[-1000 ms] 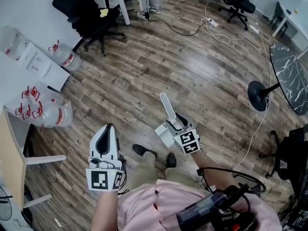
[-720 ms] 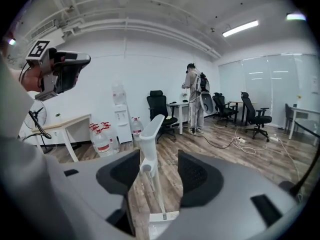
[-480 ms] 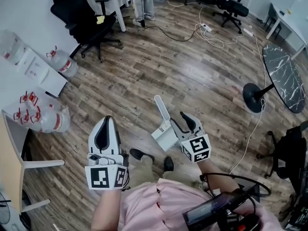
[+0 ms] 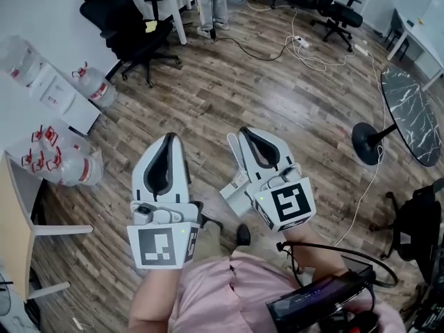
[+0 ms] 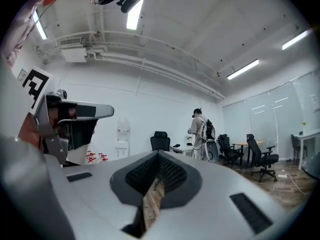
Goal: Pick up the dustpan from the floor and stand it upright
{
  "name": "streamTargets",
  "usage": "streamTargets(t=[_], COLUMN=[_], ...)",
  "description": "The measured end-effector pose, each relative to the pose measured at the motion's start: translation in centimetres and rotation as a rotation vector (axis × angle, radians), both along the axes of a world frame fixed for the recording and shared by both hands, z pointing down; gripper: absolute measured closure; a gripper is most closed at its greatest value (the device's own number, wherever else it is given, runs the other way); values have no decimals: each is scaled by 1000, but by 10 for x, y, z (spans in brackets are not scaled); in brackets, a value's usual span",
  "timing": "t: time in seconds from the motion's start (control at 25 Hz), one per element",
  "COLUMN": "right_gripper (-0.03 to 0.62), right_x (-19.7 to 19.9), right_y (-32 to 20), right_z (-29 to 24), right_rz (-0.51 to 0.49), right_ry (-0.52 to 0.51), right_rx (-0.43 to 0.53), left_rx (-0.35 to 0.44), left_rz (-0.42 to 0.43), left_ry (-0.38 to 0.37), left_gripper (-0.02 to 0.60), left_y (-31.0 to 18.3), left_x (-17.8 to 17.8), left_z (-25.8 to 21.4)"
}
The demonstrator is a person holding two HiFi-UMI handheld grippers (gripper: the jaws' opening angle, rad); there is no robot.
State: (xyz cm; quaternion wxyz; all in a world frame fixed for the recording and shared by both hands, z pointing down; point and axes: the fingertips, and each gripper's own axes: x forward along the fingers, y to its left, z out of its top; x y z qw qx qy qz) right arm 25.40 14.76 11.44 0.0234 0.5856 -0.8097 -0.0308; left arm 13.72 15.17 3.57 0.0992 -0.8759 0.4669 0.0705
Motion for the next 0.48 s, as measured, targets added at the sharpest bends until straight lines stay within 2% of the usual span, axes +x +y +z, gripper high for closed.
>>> streamTargets(t=[0.48], right_gripper=[594], right_x=[-9], right_y=[3], right_z=[-22], right_rz=[1], right_ry=[27], right_rx=[50], left_rx=[31], left_rz=[6], left_ry=[5], left_gripper=[568], left_y=[4], left_x=[5], left_z=[-10])
